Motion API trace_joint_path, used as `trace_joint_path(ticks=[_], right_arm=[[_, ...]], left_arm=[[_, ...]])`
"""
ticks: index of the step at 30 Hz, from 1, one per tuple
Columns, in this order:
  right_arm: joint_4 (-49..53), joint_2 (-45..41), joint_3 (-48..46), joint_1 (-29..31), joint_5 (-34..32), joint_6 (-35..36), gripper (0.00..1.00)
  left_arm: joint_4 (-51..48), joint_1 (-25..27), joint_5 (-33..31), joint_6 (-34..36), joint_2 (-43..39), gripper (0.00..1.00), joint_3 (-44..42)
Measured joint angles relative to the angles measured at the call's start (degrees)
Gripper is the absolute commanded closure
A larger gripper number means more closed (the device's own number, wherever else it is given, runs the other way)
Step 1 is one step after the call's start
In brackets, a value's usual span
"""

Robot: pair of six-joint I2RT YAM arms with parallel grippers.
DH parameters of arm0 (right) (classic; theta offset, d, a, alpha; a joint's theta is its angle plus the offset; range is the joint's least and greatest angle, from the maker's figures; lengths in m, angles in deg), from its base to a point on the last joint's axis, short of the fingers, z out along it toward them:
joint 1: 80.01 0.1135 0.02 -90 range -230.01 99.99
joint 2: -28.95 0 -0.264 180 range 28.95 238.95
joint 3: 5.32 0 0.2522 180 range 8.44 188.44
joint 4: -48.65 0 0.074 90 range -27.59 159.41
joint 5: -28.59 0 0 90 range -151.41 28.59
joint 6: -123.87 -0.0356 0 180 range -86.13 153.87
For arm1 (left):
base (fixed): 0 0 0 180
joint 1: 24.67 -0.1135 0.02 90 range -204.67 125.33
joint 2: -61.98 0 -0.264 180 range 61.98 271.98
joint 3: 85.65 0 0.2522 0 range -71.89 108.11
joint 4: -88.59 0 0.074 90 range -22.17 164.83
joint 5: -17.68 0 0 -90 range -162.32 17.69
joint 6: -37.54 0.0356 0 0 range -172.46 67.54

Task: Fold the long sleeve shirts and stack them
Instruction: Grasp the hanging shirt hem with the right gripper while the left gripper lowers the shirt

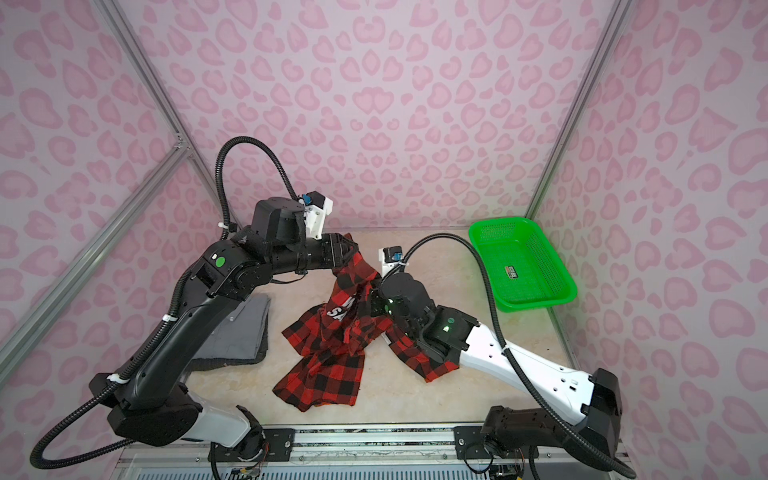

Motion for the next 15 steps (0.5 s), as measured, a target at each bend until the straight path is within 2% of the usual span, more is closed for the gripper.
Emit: trace_joint_path(ticks=[3, 6, 11, 15], right_arm=[[1.4, -5.0, -3.3, -5.4, 4.3, -1.0, 1.0], [3.3, -9.1, -6.2, -10.9, 8.7, -1.4, 1.0], [5.4, -14.3, -10.8, -18.4, 15.3, -2.4, 1.0], [6.8, -16.9, -14.1, -20.8, 19.7, -2.3, 1.0]], left_arm=[[1.1, -2.0, -1.0, 1.6, -3.8, 0.29, -7.2], [2.3, -3.4, -2.2, 3.4, -8.5, 0.18, -15.1], [5.2, -6.3, -3.7, 6.0, -15.6, 0.14, -28.5], [6.3, -7.8, -4.4, 7.0, -16.5, 0.14, -39.3]])
